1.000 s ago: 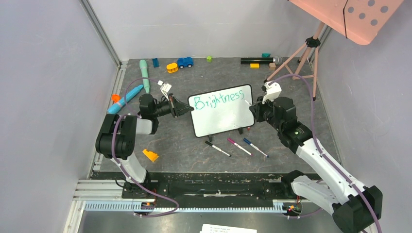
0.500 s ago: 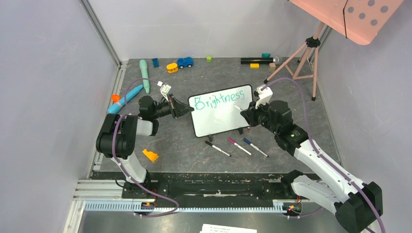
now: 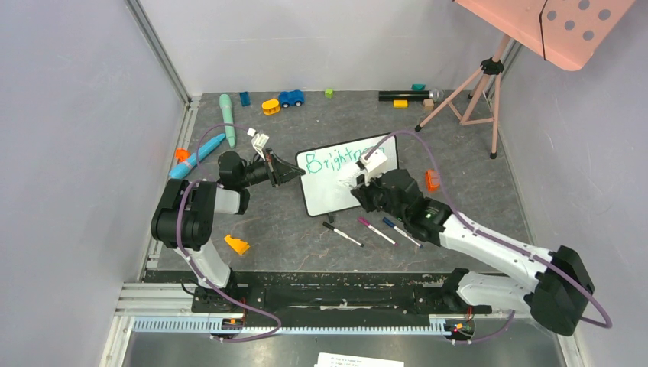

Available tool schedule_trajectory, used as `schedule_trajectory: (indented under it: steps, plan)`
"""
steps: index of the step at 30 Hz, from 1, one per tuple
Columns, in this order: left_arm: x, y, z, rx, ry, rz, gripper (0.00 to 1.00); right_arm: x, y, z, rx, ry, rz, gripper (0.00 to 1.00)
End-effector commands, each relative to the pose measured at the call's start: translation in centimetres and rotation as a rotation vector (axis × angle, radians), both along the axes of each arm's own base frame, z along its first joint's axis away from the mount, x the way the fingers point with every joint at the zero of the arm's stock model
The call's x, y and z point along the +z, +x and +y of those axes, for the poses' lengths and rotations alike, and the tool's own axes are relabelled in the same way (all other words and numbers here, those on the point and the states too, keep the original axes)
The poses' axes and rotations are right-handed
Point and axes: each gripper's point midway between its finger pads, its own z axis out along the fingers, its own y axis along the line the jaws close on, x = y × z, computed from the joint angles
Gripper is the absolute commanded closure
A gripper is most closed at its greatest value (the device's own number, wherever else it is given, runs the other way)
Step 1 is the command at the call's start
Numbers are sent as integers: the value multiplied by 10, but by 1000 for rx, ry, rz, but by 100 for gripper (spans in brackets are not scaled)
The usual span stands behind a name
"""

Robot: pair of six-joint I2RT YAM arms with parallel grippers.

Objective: Write a sentence on the whiteboard

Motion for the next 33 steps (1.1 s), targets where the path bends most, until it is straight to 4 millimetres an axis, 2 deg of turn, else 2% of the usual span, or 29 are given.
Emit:
schedule_trajectory:
  steps: [1,6,21,33]
  plan:
    - [4,2,2,3,5,-93,98,39,15,25,-35,30,-113,100]
    - [5,1,3,3,-5,-95,98,35,16,46,-20,-9,-118,100]
    - [7,1,5,0,-24,-99,98,9,21,76,25,-42,-87,100]
    - [7,2,6,2,-21,-96,98,4,29,87,26,-57,-92,100]
